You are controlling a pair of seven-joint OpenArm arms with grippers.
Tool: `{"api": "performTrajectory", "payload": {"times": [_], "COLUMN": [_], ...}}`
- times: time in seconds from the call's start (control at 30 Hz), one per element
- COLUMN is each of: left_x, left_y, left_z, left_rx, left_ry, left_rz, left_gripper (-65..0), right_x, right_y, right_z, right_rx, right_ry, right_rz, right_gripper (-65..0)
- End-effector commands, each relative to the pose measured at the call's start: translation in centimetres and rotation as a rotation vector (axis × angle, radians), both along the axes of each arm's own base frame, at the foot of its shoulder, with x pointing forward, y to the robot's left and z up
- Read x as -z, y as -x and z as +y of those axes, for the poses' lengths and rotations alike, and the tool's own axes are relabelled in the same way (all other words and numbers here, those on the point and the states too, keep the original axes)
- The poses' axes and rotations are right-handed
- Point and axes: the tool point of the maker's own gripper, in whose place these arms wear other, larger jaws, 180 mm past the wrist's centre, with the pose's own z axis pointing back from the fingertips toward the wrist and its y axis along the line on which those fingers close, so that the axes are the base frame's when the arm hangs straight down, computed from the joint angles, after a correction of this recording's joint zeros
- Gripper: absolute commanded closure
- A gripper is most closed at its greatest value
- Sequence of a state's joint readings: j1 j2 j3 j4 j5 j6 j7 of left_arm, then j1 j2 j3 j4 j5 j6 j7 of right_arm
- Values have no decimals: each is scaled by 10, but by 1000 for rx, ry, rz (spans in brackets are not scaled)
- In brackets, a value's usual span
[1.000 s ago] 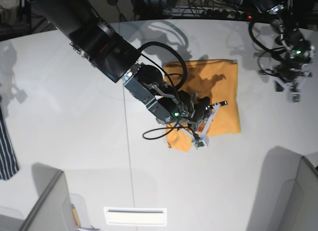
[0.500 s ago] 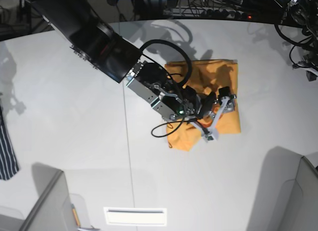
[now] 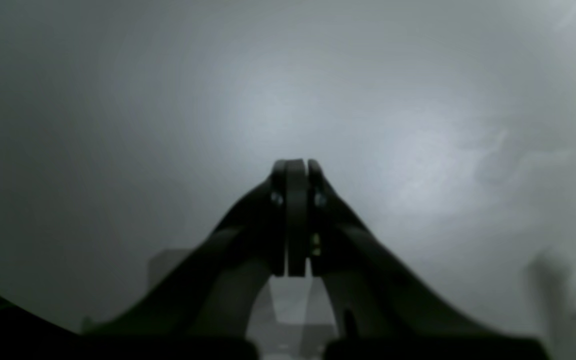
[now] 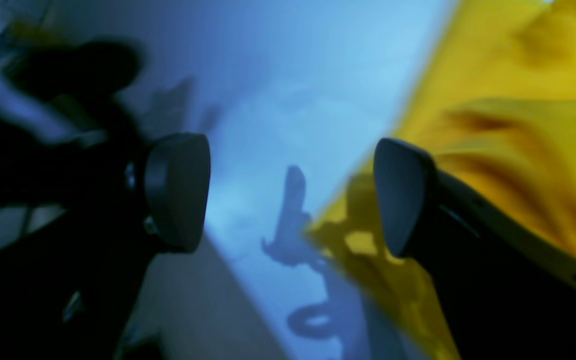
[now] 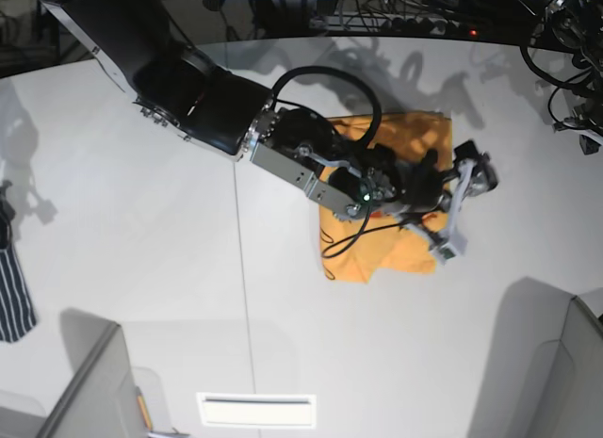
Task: Fold the T-shirt properly
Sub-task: 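Fold the held end with the right gripper over onto the left-folded part, then release the shirt and withdraw the right gripper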
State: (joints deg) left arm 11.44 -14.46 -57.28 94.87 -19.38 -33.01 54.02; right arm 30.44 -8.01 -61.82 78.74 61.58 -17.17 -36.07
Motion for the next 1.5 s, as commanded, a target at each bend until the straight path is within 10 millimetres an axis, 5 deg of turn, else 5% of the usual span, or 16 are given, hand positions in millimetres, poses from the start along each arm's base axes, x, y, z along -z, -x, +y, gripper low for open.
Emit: {"api": "performTrajectory", "payload": {"times": [0.0, 0.17, 0.27, 0.33, 0.43, 0.47, 0.7, 0.83, 0.97, 1.1, 1.3, 1.4, 1.47], "left_x": [-15, -9, -8, -7, -7, -7, -7, -8, -7, -7, -7, -6, -7], "left_y": [-8, -9, -7, -5, -5, -4, -3, -4, -4, -5, -5, -4, -4], "left_z": [6, 8, 9, 9, 9, 9, 9, 8, 8, 8, 8, 8, 9], "left_rx": [13, -2, -5, -6, -6, -5, -4, -3, -3, -4, -4, -5, -4], "left_ry": [-35, -12, -9, -9, -10, -11, -12, -11, -9, -5, -5, -4, -6], "left_rz": [-38, -41, -38, -32, -31, -30, -28, -31, -33, -34, -36, -33, -33], "left_gripper": [0, 0, 0, 0, 0, 0, 0, 0, 0, 0, 0, 0, 0], "right_x": [-33, -73, -63, -53, -39, -34, -9, 19, 41, 49, 20, 9, -8], "right_y": [-1, 1, -19, -40, -63, -69, -94, -79, -58, -15, 41, 65, 58], "right_z": [13, 11, -14, -38, -68, -78, -136, -150, -147, -106, -31, -19, -20], "right_rx": [-25, -66, -20, 54, 109, 126, 304, 312, 300, 156, -30, -127, -106], "right_ry": [-75, -141, -34, 43, 108, 128, 135, 176, 203, 250, 222, 233, 190], "right_rz": [-61, -156, -154, -148, -163, -165, -61, -3, 28, 27, -6, -61, -74], "right_gripper": [-473, -473, -446, -329, -29, 0, 0, 0, 0, 0, 0, 0, 0]}}
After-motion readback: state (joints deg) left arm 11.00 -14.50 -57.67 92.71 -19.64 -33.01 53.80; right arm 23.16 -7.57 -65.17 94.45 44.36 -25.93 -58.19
